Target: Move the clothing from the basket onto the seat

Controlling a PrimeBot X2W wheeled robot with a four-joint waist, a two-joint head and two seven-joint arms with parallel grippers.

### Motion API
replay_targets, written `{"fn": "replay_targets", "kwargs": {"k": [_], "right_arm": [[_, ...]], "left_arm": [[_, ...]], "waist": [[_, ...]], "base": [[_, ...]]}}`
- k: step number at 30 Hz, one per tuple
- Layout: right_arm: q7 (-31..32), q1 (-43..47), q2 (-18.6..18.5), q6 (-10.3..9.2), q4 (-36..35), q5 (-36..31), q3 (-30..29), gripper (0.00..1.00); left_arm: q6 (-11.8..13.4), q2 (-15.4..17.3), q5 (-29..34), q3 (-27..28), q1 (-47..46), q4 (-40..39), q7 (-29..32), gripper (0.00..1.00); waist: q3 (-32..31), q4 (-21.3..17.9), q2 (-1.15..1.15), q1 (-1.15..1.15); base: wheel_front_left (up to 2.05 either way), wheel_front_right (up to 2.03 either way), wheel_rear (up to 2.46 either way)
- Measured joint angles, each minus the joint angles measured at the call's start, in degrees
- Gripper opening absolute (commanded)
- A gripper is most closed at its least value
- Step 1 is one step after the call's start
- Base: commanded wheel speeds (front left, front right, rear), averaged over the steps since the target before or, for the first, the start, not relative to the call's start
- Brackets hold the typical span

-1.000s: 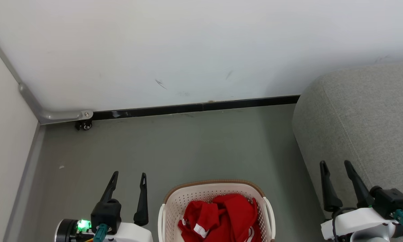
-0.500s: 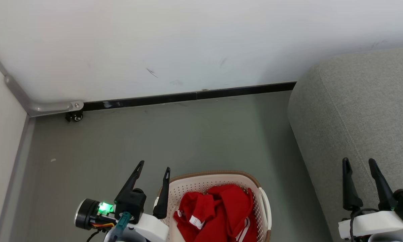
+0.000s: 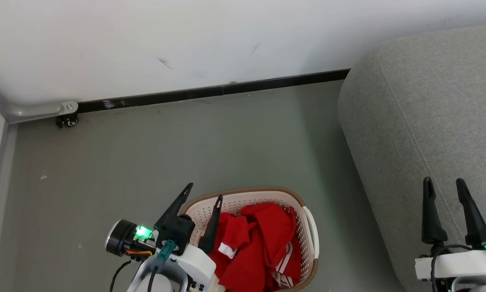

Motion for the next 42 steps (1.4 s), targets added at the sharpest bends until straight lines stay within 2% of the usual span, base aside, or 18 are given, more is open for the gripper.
{"fn": "replay_targets", "kwargs": {"k": [26,42], "right_arm": [[-0.6,-7.3,0.0,0.00,-4.0,2.0,2.4,1.00],[-0.9,-13.0,0.0,0.00,-3.9,3.6,4.4,1.00]], "left_arm": [[0.1,0.1,3.0,0.0,-10.4,7.0,0.7,1.00],[0.7,2.2,4.9,-0.2,-13.8,13.4,1.4,1.00]], "waist": [[14.5,-6.4,0.00,0.00],[22.9,-10.2,0.00,0.00]], "base": [[0.00,0.00,0.00],[0.00,0.00,0.00]]}}
